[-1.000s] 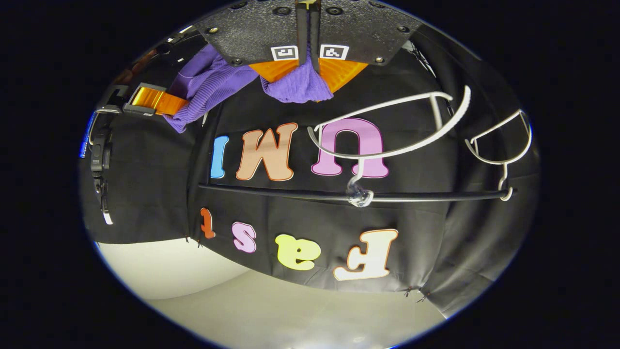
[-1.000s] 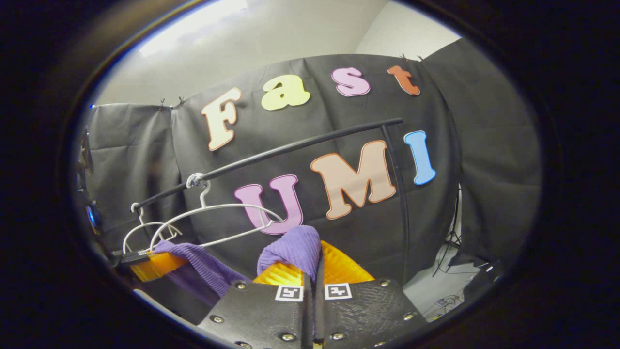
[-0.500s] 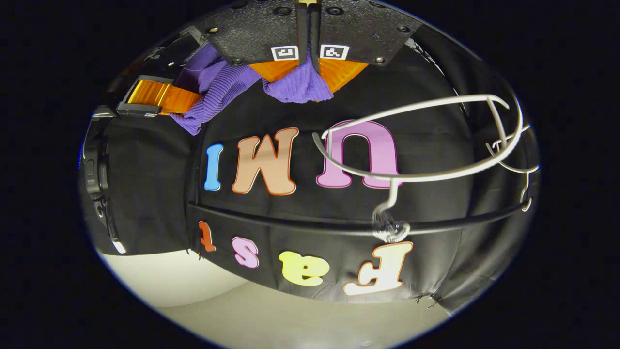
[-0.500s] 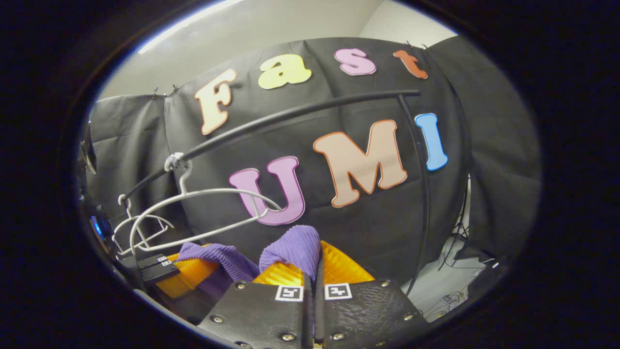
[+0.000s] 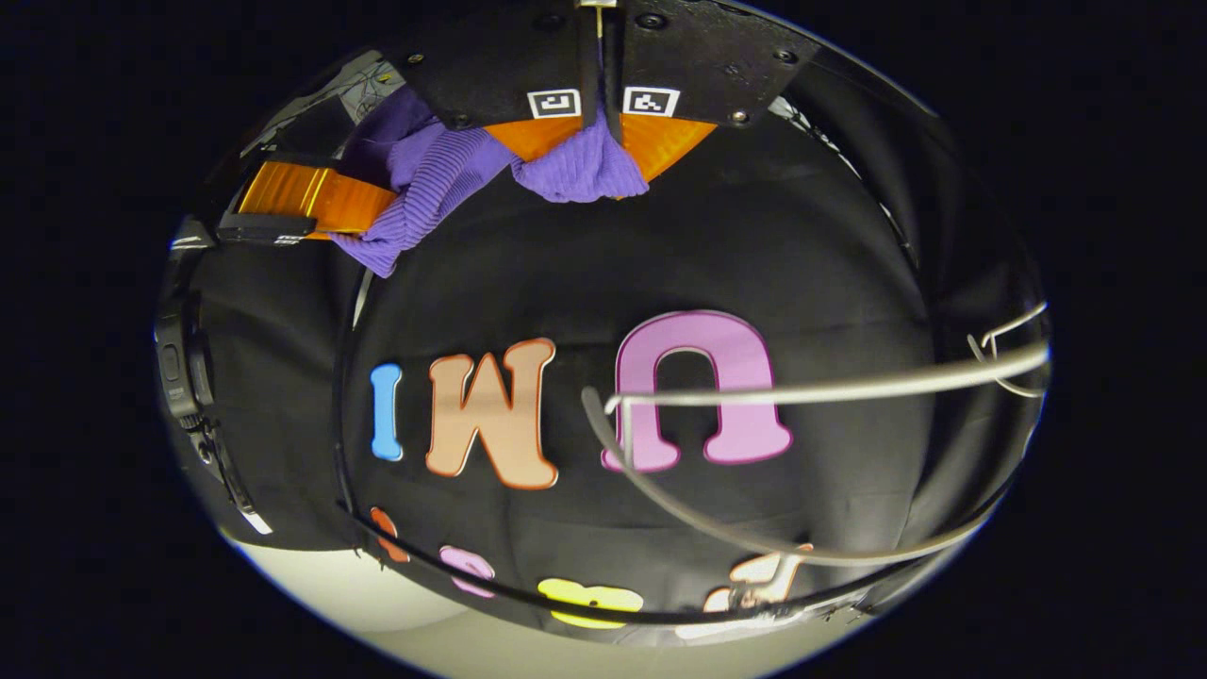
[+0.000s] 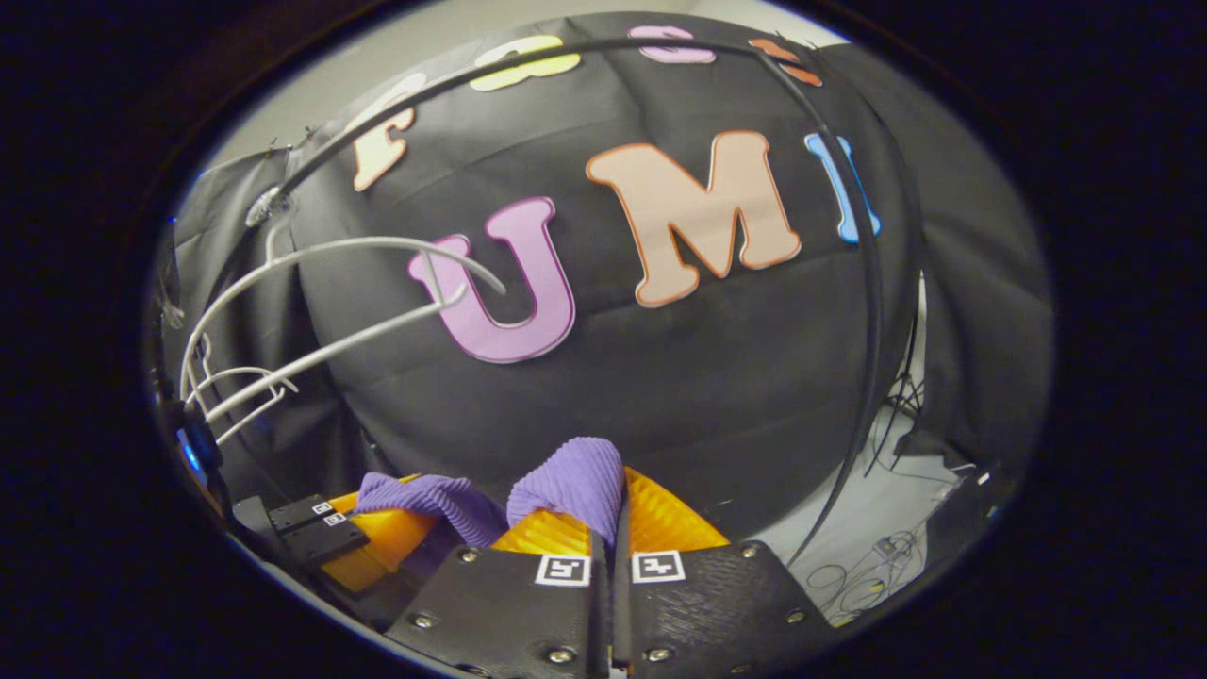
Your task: Grasp the clothes on the hanger with both hands and then place them into the laundry hamper below.
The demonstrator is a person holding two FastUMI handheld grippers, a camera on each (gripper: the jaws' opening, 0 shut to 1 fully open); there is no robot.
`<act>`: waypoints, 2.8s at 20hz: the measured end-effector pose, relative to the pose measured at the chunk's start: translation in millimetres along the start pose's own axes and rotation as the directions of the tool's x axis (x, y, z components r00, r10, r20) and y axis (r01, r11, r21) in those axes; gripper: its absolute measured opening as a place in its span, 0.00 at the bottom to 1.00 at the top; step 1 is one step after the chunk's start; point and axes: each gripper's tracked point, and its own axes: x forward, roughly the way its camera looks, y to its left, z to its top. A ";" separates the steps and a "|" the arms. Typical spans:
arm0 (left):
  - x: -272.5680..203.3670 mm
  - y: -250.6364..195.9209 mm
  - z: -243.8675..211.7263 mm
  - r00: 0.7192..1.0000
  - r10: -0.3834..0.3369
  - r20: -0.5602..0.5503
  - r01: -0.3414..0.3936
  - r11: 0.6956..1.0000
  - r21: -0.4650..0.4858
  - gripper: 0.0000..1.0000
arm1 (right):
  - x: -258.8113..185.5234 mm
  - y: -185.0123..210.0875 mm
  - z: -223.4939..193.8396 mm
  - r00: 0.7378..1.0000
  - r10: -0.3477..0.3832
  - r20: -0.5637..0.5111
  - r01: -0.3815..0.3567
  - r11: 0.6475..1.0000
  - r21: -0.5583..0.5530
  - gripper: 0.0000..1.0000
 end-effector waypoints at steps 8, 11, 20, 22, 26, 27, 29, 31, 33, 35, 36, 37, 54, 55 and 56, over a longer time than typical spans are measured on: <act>44.6 18.7 -106.0 0.984 0.025 -0.178 -0.025 1.000 0.000 0.02 | 64.5 -7.9 -98.2 0.985 -0.016 -0.172 0.010 0.999 -0.035 0.02; 57.7 22.9 -145.3 0.971 0.028 -0.239 -0.032 0.999 -0.012 0.02 | 86.8 -18.7 -134.1 0.972 -0.038 -0.233 0.024 0.998 -0.064 0.02; 92.5 41.3 -271.9 0.900 0.049 -0.432 -0.068 0.997 -0.029 0.03 | 137.9 -39.1 -246.2 0.921 -0.063 -0.386 0.025 0.994 -0.103 0.02; 94.3 49.8 -291.9 0.887 0.047 -0.459 -0.068 0.997 -0.030 0.02 | 150.8 -43.3 -262.7 0.912 -0.080 -0.402 0.040 0.994 -0.106 0.03; 99.8 63.2 -326.1 0.849 0.048 -0.526 -0.075 0.997 -0.030 0.05 | 164.1 -47.6 -306.7 0.876 -0.105 -0.470 0.063 0.992 -0.105 0.03; 102.4 65.4 -335.6 0.841 0.053 -0.538 -0.072 0.997 -0.014 0.09 | 169.4 -53.5 -318.5 0.865 -0.120 -0.488 0.077 0.991 -0.107 0.03; 99.4 67.1 -355.1 0.830 0.033 -0.557 -0.042 0.999 -0.004 0.37 | 171.5 -73.3 -347.1 0.837 -0.169 -0.521 0.109 0.984 -0.144 0.30; 99.1 70.5 -371.1 0.805 0.028 -0.593 -0.051 0.998 -0.023 0.94 | 173.1 -89.2 -369.1 0.825 -0.201 -0.528 0.126 0.977 -0.175 0.77; 93.9 72.4 -376.1 0.796 0.028 -0.604 -0.071 0.996 -0.048 0.99 | 168.6 -93.0 -374.1 0.820 -0.217 -0.530 0.135 0.972 -0.190 1.00; 87.5 70.1 -377.1 0.793 0.025 -0.608 -0.070 0.996 -0.050 0.99 | 158.9 -92.2 -371.1 0.817 -0.229 -0.530 0.144 0.970 -0.196 1.00; 84.5 68.1 -377.2 0.791 0.026 -0.612 -0.067 0.997 -0.045 0.99 | 156.5 -90.9 -371.1 0.816 -0.227 -0.531 0.145 0.971 -0.193 1.00; 82.7 67.1 -374.5 0.792 0.024 -0.610 -0.064 0.997 -0.043 0.98 | 153.4 -91.7 -367.5 0.815 -0.231 -0.531 0.148 0.970 -0.194 1.00; 13.9 65.8 -258.8 0.861 0.049 -0.506 -0.063 0.998 -0.010 0.98 | 45.5 -38.2 -262.2 0.863 -0.212 -0.458 0.078 0.953 -0.294 1.00; 9.3 64.3 -247.7 0.872 0.050 -0.486 -0.067 0.998 -0.019 0.98 | 40.6 -33.5 -255.1 0.872 -0.200 -0.447 0.071 0.955 -0.288 0.99; 3.4 63.9 -236.1 0.881 0.052 -0.471 -0.072 0.997 -0.023 0.98 | 37.2 -28.9 -246.0 0.881 -0.189 -0.434 0.066 0.957 -0.283 1.00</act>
